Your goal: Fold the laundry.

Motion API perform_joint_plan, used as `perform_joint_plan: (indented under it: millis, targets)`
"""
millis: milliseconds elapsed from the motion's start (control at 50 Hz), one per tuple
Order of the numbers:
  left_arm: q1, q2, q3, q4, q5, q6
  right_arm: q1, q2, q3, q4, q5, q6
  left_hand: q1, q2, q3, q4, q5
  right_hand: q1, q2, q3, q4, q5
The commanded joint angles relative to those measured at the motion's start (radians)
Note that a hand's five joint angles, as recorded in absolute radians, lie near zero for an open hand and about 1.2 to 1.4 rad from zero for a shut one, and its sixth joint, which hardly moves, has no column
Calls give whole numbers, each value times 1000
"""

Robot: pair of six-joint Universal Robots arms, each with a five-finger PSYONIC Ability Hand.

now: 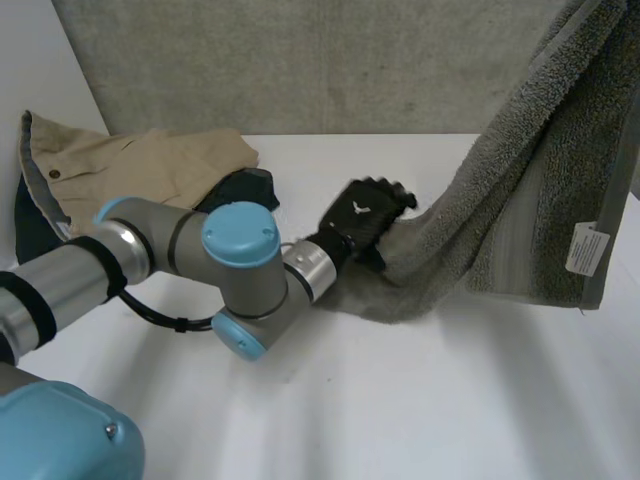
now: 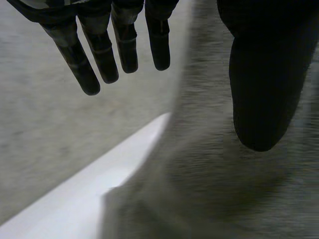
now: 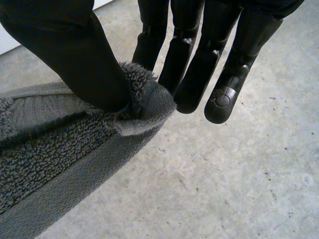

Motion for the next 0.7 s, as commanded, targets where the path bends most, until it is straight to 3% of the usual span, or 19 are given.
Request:
perform_joint_plan:
  millis: [20, 80, 100, 120, 140, 160, 260, 320, 420, 540, 600, 700]
  targets:
    - [-18, -51, 31, -56, 80, -1, -5, 0, 3, -1, -6, 0, 185, 199, 203, 206, 204, 426, 230, 211, 204, 252]
    - [-18, -59, 39, -79, 87, -1, -14, 5, 12, -1, -7, 0, 472, 486, 490, 493, 491, 426, 230, 211, 204, 252]
    - [-18, -59, 42, -80, 78, -1, -15, 10, 15, -1, -7, 0, 613, 626, 631, 634, 631, 426, 230, 211, 204, 252]
    - [-16, -58, 50, -80, 64, -1, -15, 11, 17, -1, -7, 0, 920, 933, 938, 941, 938, 426, 230, 211, 204, 252]
    - [-13, -55, 56, -80, 50, -1, -17, 13, 20, -1, -9, 0, 995, 1008, 1013, 1016, 1013, 426, 230, 211, 204, 252]
    - [-10, -51, 60, -80, 30, -1, -17, 16, 25, -1, -9, -1, 996, 1009, 1014, 1017, 1014, 426, 230, 211, 204, 252]
    - [-1, 37, 51, -76, -242, 48, -18, 60, 63, -1, -7, -9, 996, 1009, 1014, 1017, 1014, 426, 230, 211, 204, 252]
    - [18, 112, 1, -63, -315, 94, -20, 100, 84, 0, -7, -11, 996, 1009, 1014, 1017, 1014, 426, 230, 211, 204, 252]
    - [105, 298, -220, -33, -308, 227, -43, 245, 132, 57, -4, -32, 996, 1009, 1014, 1017, 1014, 426, 230, 211, 204, 252]
    - [120, 392, -305, -20, -297, 355, -60, 468, 121, 154, 14, -123, 996, 1009, 1014, 1017, 1014, 426, 230, 211, 204, 252]
    - [142, 383, -270, -20, -303, 418, -55, 578, 63, 152, 63, -141, 996, 1009, 1014, 1017, 1014, 426, 230, 211, 204, 252]
    - [202, 317, -71, 6, -311, 473, -15, 755, -158, 27, 237, -100, 996, 1009, 1014, 1017, 1014, 426, 230, 211, 204, 252]
